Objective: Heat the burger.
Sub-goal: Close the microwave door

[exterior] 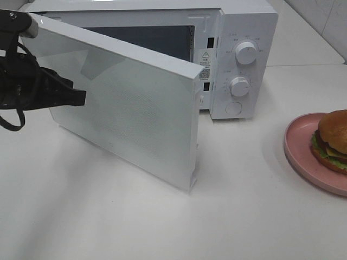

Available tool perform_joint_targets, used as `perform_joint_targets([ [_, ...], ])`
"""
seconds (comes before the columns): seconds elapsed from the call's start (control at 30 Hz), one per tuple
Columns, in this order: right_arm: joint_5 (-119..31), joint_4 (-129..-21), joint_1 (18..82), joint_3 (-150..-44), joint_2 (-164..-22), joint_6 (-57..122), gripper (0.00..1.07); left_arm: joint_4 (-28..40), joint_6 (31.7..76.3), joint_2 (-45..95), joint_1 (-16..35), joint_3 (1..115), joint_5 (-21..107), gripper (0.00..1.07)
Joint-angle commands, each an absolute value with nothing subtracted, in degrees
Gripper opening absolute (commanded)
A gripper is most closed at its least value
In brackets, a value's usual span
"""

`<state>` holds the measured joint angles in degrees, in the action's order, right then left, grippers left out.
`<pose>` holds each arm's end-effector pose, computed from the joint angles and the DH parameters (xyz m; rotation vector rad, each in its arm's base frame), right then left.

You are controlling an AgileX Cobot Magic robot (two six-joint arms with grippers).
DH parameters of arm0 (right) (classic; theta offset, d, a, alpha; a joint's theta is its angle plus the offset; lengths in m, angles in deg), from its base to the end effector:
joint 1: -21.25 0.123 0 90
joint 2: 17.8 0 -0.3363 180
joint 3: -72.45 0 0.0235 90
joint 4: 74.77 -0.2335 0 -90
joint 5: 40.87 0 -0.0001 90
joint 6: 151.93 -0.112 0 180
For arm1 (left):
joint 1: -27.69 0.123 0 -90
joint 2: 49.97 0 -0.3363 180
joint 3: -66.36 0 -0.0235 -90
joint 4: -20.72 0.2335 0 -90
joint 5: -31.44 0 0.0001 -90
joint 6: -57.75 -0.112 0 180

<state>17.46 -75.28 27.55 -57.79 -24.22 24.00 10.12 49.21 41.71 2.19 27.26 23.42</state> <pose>-0.0512 -0.0048 0.2635 -0.0391 2.0004 0.1268 0.2684 -0.1248 0.2635 0.4249 2.1130 -0.2515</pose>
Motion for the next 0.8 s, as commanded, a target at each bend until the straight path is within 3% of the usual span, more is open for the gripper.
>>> perform_joint_targets([
  [0.03,16.65,-75.62,27.2,-57.68,-22.62,24.86,0.69,10.35,49.5,42.34,1.79,28.52,22.56,0.0],
  [0.8,16.65,-75.62,27.2,-57.68,-22.62,24.86,0.69,12.24,49.5,55.58,-4.0,41.12,22.39,0.0],
])
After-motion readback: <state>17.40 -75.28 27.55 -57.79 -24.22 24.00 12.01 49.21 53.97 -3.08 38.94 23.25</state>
